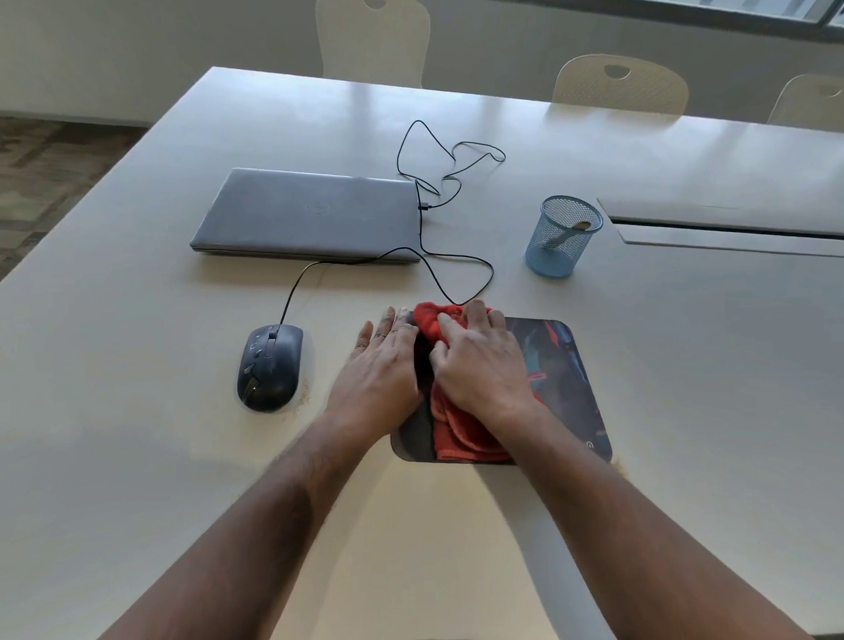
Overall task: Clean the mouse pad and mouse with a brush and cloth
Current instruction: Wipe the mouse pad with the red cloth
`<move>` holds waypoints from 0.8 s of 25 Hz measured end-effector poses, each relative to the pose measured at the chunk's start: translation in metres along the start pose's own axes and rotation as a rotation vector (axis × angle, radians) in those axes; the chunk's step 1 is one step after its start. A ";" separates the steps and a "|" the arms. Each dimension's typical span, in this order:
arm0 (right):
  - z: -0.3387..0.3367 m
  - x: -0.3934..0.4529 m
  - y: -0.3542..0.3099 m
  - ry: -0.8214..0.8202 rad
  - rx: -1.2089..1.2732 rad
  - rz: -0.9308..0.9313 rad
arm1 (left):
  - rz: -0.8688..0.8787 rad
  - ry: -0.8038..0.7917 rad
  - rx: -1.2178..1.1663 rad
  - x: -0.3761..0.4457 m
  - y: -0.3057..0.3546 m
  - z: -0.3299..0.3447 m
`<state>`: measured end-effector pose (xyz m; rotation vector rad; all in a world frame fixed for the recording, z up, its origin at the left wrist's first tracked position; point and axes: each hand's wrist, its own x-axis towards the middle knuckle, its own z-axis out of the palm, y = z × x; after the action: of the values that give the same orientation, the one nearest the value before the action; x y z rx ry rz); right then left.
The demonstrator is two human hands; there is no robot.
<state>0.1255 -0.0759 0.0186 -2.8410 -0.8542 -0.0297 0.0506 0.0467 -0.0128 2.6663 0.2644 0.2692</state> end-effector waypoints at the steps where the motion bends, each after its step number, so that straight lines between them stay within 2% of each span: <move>1: -0.002 0.001 0.006 0.005 -0.003 0.006 | 0.002 -0.011 0.021 0.000 -0.001 0.000; 8: -0.007 0.008 0.052 0.071 -0.063 0.294 | 0.013 -0.036 0.091 0.001 -0.004 0.001; 10: -0.004 0.004 0.038 0.082 -0.078 0.277 | 0.009 -0.030 0.088 0.002 -0.003 0.002; 15: 0.005 -0.013 0.004 0.057 -0.042 0.073 | 0.006 -0.008 0.083 0.002 -0.004 0.004; 17: 0.002 -0.011 0.012 0.059 -0.022 0.078 | 0.000 -0.010 0.065 0.001 -0.003 0.003; 20: -0.003 -0.005 0.041 0.096 -0.058 0.203 | 0.006 -0.015 0.081 0.001 -0.005 0.002</move>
<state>0.1441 -0.1131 0.0150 -2.9375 -0.5520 -0.1648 0.0518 0.0502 -0.0168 2.7486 0.2680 0.2447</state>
